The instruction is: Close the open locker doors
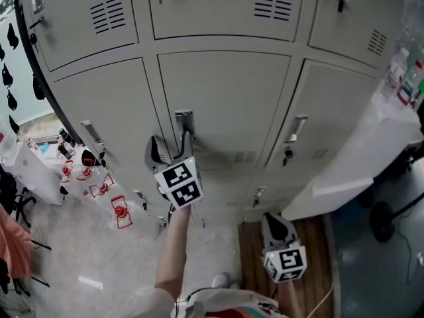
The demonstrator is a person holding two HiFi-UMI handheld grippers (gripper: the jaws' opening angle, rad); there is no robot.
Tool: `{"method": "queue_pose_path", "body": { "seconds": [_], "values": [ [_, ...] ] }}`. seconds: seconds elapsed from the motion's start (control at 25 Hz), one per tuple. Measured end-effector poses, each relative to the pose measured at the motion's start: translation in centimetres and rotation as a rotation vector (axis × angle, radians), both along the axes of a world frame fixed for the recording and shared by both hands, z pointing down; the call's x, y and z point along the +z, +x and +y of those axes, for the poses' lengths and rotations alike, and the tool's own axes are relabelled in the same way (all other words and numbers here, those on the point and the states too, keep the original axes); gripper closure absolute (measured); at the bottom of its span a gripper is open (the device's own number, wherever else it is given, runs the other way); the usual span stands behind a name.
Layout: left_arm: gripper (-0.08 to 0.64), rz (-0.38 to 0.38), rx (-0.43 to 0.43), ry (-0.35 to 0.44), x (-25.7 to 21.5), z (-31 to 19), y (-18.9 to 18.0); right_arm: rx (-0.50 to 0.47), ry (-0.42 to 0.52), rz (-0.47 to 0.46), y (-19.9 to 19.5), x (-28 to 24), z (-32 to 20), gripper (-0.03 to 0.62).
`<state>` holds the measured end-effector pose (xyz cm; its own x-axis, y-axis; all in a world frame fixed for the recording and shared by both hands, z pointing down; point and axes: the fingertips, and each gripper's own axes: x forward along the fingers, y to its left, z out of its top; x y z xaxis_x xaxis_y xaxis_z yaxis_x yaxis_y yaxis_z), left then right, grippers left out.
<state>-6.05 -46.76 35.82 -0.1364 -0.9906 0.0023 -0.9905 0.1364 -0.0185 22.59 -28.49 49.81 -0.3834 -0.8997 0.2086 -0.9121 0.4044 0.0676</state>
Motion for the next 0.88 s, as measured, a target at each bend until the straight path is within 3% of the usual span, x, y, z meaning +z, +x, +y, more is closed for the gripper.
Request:
{"method": "queue_pose_path", "body": {
  "seconds": [0.28,0.52,0.88],
  "values": [
    [0.219,0.024,0.019,0.004,-0.3,0.8,0.5,0.022,-0.007,-0.007,0.8,-0.6,1.5,0.588],
    [0.219,0.022,0.039,0.061,-3.1,3.1,1.6,0.032,0.026,-0.048,1.4,-1.2,2.6,0.586],
    [0.220,0.130,0.196,0.188,-7.6,9.1,4.4,-0.011,0.028,-0.026,1.0,-1.8,4.9,0.587]
  ]
}}
